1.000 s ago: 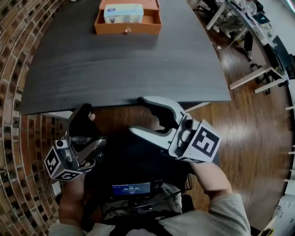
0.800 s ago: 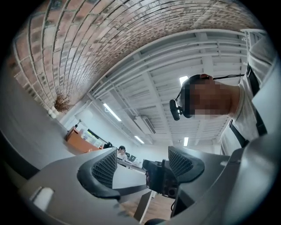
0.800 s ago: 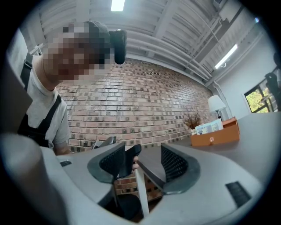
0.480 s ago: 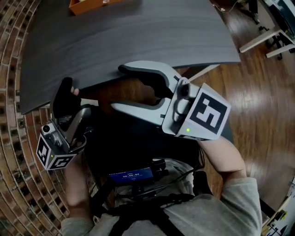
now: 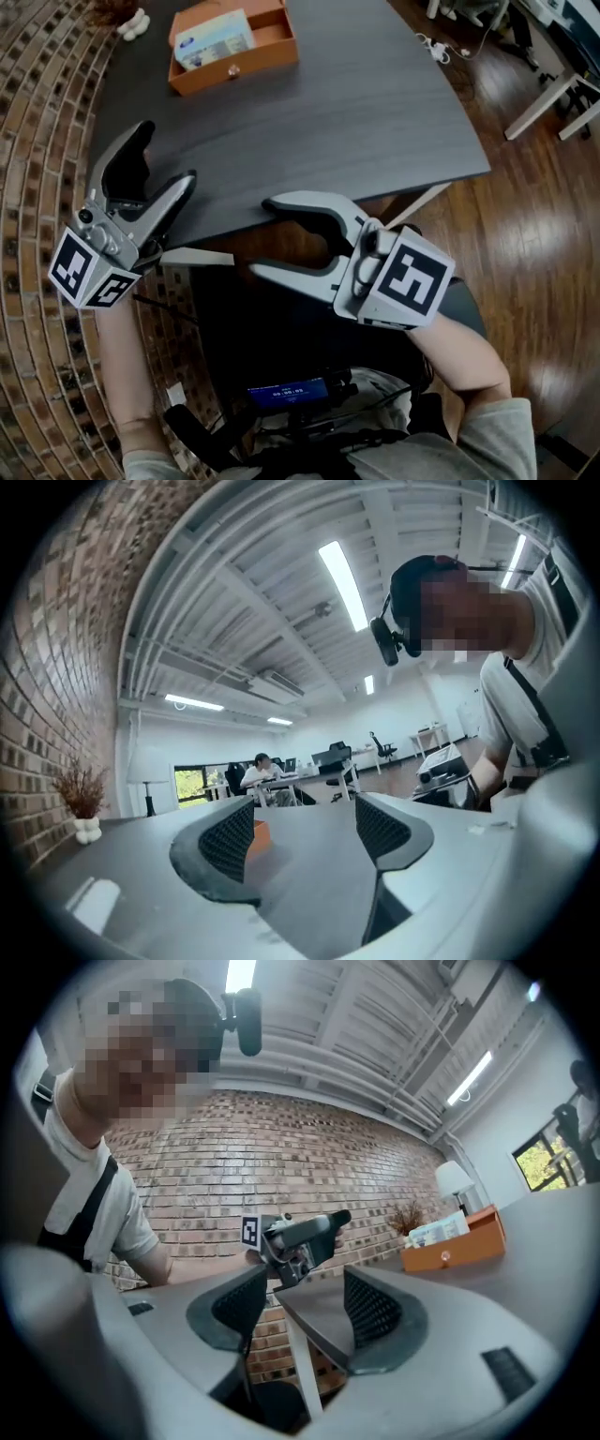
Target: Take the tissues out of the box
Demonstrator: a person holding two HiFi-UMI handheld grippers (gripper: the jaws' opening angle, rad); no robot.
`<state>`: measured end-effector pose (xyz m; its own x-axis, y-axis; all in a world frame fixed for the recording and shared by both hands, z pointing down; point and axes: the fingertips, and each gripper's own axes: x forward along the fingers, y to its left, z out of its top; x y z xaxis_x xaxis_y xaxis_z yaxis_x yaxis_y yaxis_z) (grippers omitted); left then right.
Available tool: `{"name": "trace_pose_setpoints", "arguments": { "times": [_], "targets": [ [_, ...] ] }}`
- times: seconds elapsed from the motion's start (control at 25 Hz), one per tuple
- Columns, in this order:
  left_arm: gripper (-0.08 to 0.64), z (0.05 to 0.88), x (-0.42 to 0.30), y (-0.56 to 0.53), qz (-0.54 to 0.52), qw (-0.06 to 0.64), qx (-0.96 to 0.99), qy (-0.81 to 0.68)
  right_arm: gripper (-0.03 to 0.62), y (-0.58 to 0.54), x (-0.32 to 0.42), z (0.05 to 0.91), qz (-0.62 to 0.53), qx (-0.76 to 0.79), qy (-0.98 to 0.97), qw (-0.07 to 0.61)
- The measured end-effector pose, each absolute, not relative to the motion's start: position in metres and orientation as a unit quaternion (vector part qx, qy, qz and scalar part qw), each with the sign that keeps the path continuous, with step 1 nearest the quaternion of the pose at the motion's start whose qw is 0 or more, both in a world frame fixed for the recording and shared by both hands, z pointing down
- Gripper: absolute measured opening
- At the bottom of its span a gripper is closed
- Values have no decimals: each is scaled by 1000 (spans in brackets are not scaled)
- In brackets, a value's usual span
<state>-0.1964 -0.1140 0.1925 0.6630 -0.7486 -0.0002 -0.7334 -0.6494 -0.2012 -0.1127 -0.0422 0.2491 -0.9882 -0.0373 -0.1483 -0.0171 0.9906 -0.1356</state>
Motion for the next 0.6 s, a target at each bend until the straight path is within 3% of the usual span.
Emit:
{"name": "trace_pose_setpoints", "arguments": {
  "times": [0.16,0.4,0.6],
  "targets": [
    [327,185,-208,-168,-118,111,-896,413,255,-45,-113,250,-68,-16,995,75],
    [383,192,-234,-255,-250,123,-865,417,255,-46,-113,250,-65,-19,995,76],
    [411,206,-256,-329,-349,93,-840,404,255,-46,-110,249,-62,-18,995,73]
  ]
}}
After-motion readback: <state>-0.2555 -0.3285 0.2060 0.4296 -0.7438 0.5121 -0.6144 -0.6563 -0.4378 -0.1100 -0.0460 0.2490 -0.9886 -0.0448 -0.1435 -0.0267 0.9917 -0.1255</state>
